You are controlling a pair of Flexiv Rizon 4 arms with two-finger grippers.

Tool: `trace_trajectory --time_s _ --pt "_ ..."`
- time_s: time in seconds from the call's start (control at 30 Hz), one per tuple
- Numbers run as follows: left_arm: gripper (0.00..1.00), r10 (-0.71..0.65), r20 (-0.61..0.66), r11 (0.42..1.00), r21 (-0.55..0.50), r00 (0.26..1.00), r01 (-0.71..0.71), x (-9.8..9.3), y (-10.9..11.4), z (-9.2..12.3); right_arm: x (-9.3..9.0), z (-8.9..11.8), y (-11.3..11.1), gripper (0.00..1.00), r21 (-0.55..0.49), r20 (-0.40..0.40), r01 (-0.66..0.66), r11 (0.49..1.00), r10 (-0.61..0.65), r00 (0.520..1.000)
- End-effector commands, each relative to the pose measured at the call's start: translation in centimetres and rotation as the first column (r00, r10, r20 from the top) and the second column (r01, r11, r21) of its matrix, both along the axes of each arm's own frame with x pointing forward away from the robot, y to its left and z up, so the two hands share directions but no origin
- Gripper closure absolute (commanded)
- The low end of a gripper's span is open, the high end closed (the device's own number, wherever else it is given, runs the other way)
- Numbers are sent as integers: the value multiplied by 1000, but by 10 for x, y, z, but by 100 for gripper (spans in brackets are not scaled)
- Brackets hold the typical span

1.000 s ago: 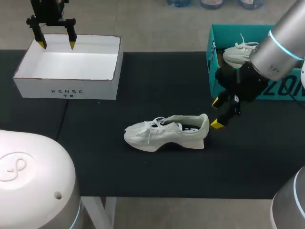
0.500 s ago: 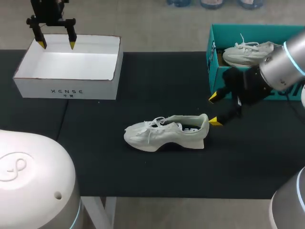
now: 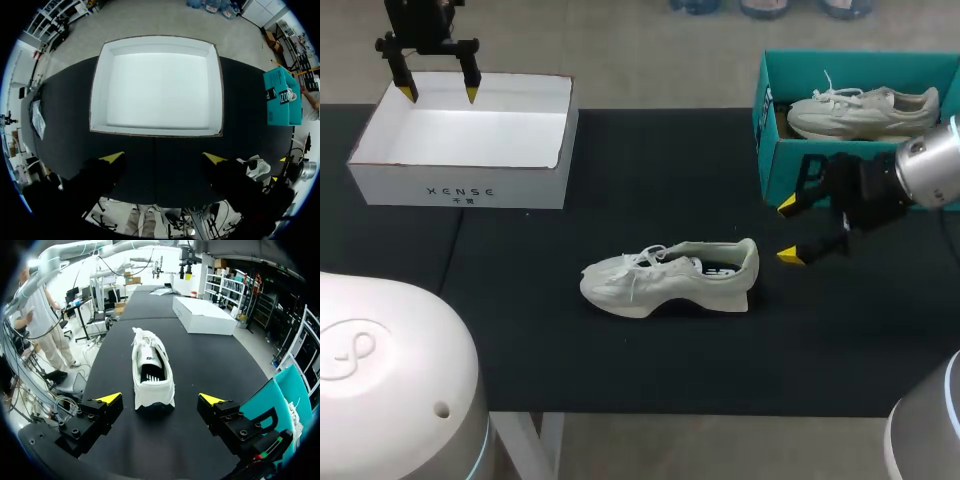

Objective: Take the shoe out of the shoebox, open the shoe tongue, remove and reinsert the insole, then place the shoe into the shoebox

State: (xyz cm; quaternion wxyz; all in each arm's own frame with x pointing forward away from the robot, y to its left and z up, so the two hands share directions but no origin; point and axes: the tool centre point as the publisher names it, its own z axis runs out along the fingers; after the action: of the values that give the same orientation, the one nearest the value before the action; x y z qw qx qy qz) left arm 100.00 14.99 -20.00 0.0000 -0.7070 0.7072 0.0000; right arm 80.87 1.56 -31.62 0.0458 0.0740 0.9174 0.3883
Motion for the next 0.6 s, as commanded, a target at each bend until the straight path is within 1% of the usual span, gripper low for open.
trace_trajectory --time_s 0.03,0.1,0.17,0.23,0.3,0.37,0.5,0.6 --pt "0 0 0 1000 0 1000 0 0 0 0 -5 -20 6 0 36 30 35 999 -36 999" --pt "0 0 0 1000 0 1000 0 0 0 0 -7 -26 6 0 34 44 39 999 -41 998" --pt "0 0 0 1000 0 1000 0 0 0 0 -8 -32 6 0 30 87 52 998 -54 995" --pt "0 0 0 1000 0 1000 0 0 0 0 -9 -36 6 0 51 107 53 997 -58 993" --pt "0 0 0 1000 0 1000 0 0 0 0 -7 -42 7 0 69 93 30 997 -36 995" --pt "0 0 0 1000 0 1000 0 0 0 0 -4 -48 9 0 65 80 18 998 -24 996" --pt "0 0 0 1000 0 1000 0 0 0 0 -4 -58 16 0 57 62 -28 998 25 998" --pt "0 0 0 1000 0 1000 0 0 0 0 -6 -70 20 0 47 44 -51 998 49 998"
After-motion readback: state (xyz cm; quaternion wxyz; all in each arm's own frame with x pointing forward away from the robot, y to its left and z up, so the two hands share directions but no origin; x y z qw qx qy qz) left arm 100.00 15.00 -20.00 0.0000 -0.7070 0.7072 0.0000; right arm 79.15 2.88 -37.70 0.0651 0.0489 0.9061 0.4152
